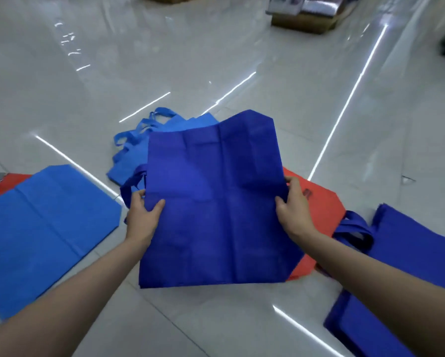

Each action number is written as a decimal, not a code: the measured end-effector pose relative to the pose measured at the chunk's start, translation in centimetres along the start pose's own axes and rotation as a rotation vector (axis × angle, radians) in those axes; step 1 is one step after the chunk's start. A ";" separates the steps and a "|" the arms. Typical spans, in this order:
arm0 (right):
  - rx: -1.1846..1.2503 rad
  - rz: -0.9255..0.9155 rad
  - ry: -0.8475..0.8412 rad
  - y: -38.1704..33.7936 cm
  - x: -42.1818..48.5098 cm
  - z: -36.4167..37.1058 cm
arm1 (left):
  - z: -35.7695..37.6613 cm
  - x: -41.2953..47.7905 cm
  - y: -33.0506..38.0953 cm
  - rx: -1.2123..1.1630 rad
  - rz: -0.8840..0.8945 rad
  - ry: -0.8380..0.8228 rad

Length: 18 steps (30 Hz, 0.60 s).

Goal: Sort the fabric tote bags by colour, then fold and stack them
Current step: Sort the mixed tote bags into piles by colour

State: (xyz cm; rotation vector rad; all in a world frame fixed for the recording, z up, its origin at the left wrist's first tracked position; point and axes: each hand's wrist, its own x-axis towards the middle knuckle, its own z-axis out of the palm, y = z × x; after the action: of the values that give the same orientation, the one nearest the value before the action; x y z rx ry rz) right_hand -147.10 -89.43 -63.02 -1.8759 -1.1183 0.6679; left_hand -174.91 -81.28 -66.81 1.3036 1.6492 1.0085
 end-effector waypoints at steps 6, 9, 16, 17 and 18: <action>0.082 0.140 0.135 6.6 -1.3 -10.1 | 10.0 -2.3 5.4 -0.007 0.114 -0.259; 0.157 0.244 0.257 11.2 -4.0 -14.3 | 15.7 -5.5 6.7 -0.045 0.145 -0.370; 0.111 0.388 0.606 22.8 -11.2 -24.0 | 28.2 -13.5 5.6 -0.111 0.146 -0.642; 0.091 0.422 0.656 24.2 -12.4 -25.0 | 29.8 -14.8 5.6 -0.108 0.170 -0.671; 0.079 0.458 0.703 25.4 -13.4 -25.8 | 31.4 -16.0 5.4 -0.098 0.196 -0.702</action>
State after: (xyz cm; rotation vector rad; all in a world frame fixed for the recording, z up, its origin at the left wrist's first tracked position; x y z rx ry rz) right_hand -122.23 -117.75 -71.25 -2.0683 -0.2137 0.2350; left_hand -141.51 -92.62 -71.84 1.5427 0.9437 0.6168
